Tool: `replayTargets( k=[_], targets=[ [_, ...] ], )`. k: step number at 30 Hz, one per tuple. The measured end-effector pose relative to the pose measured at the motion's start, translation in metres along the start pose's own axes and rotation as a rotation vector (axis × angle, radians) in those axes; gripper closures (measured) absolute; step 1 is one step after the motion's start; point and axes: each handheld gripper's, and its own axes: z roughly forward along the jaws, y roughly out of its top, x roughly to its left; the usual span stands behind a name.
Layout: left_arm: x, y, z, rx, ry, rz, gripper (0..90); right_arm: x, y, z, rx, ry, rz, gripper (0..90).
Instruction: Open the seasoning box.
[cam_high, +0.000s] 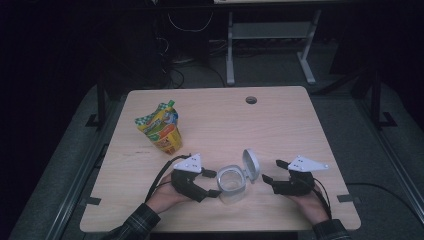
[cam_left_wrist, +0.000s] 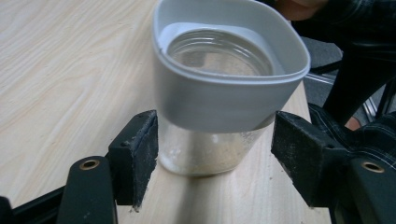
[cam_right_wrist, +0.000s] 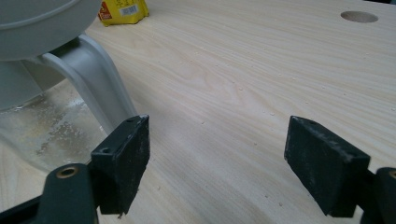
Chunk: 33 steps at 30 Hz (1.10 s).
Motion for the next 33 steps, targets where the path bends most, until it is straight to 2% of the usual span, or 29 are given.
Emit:
replayTargets(
  k=[11, 16, 25, 29, 33],
  targets=[
    [-0.004, 0.011, 0.019, -0.012, -0.005, 0.01, 35.3, -0.001, 0.0, -0.001, -0.002, -0.004, 0.003, 21.9],
    [-0.005, 0.011, 0.02, -0.011, -0.003, 0.008, 35.8, -0.001, 0.0, -0.002, -0.001, -0.003, 0.002, 22.0],
    [-0.003, 0.005, 0.008, -0.019, 0.018, -0.011, 36.4, -0.003, -0.001, -0.005, -0.009, -0.01, 0.015, 22.4],
    [-0.002, 0.002, -0.004, -0.028, 0.039, -0.021, 36.4, -0.003, -0.001, -0.004, -0.004, -0.007, 0.009, 22.4],
    [0.002, -0.003, -0.02, -0.041, 0.074, -0.048, 36.4, -0.003, -0.001, -0.004, -0.008, -0.011, 0.013, 22.4]
  ],
)
